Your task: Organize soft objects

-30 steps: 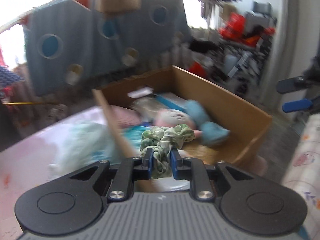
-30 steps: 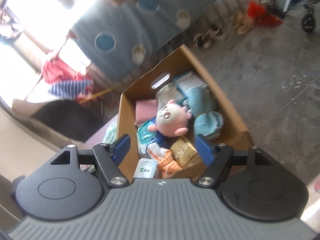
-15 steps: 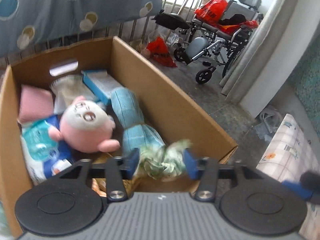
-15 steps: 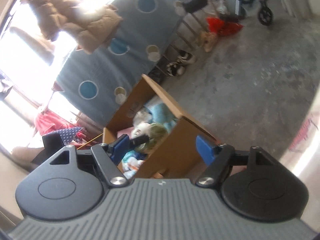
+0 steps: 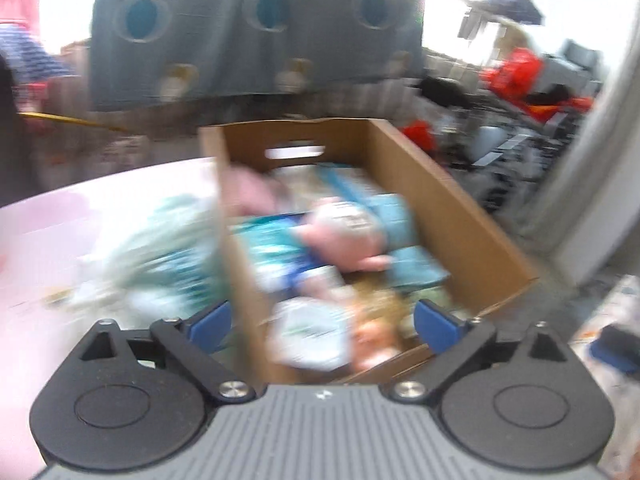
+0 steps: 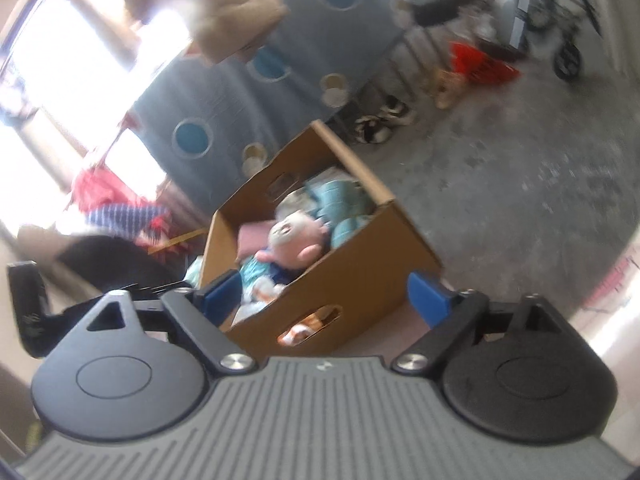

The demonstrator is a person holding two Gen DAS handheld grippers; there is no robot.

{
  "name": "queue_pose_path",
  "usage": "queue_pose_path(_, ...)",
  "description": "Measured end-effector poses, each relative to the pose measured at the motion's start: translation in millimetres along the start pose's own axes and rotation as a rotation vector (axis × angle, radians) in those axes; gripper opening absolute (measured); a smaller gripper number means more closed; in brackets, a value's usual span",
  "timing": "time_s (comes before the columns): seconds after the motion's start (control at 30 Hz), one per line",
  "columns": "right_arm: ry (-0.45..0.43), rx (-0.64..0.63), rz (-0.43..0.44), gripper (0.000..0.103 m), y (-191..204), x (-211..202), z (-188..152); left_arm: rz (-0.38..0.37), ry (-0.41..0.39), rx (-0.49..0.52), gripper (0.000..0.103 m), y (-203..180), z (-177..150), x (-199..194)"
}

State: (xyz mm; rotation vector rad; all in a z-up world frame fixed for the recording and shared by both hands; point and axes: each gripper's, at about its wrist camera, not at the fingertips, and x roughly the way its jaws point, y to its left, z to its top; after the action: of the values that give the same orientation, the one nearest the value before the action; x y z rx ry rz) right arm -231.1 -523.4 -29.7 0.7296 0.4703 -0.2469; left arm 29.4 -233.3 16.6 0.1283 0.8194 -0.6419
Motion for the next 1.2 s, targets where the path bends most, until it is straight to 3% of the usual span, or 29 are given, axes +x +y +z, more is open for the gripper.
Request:
queue_pose_path(0.03,0.008,-0.034,0.001,0.102,9.5,2.1,0.3,0.041,0.004,-0.015,0.101,8.5,-6.8,-7.5)
queue_pose_path(0.13,0.037,-0.147,-0.002,0.102,38.8,12.9,-5.2,0.142,0.035,-0.083,0.102,28.7,-28.6,-24.6)
queue_pose_path(0.23,0.063,-0.252,-0.025,0.102,66.3,27.2,-13.0,0.212,0.017,-0.118,0.103,42.8,-45.7,-38.7)
queue_pose_path(0.4,0.09,-0.416,-0.079,0.102,106.6,48.6,-32.3,0.315,-0.037,-0.06,0.103,43.6,-62.5,-53.0)
queue_pose_path(0.57,0.103,-0.481,-0.096,0.102,133.1,57.2,-46.5,0.327,-0.034,0.007,0.103,37.6,-62.3,-55.3)
queue_pose_path(0.73,0.111,-0.486,-0.09,0.102,145.8,61.4,-49.2,0.289,-0.045,-0.025,0.103,39.0,-64.2,-61.7)
queue_pose_path(1.2,0.148,-0.461,-0.116,0.102,142.9,73.9,-43.2,0.321,-0.035,-0.072,0.103,40.5,-58.1,-60.4)
